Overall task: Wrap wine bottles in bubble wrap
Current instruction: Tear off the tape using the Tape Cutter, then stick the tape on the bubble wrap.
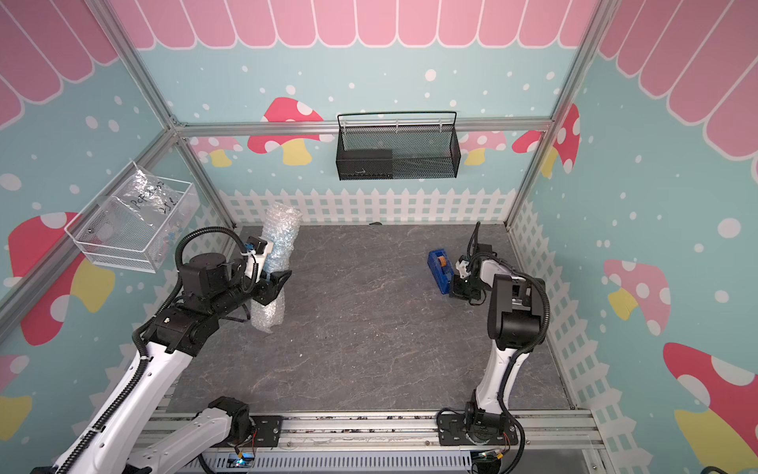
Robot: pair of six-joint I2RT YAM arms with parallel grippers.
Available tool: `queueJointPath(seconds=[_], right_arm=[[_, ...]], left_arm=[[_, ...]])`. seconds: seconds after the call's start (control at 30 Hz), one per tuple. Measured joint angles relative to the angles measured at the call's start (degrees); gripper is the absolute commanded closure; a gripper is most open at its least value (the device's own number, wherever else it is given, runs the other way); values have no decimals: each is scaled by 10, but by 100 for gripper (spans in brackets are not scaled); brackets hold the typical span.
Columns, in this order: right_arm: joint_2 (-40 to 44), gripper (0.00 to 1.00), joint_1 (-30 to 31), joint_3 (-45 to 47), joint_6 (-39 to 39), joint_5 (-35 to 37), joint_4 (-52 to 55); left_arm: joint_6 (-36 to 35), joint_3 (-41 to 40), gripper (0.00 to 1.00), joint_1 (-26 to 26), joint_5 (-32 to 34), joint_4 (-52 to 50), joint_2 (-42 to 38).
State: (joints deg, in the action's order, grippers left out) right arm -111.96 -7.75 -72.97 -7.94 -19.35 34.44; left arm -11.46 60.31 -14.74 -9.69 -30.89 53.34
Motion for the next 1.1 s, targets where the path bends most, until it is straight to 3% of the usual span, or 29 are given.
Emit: queueJointPath(seconds=[0.17,0.37,0.53,0.73,0.87,0.97,1.1], right_arm=[[39,100,-4,12,4,34,50],[190,100,16,13,15,-6,117],[265,100,96,-52,34,-71,198],[267,100,186,-252,61,-137,271],[269,100,281,-362,86,-195,266],[277,100,346,-376,108,-254,238],[282,97,368,-369,126,-327,183]], left_arm=[[6,-2,100,0,-2,2,-14],[-2,-5,100,-5,-17,2,-35],[-43,-2,100,-48,-3,-21,-19],[-79,10,100,-60,18,-48,11],[-100,30,100,-61,27,-57,27],[-113,49,100,-67,31,-59,42],[-127,68,100,-80,38,-66,60]])
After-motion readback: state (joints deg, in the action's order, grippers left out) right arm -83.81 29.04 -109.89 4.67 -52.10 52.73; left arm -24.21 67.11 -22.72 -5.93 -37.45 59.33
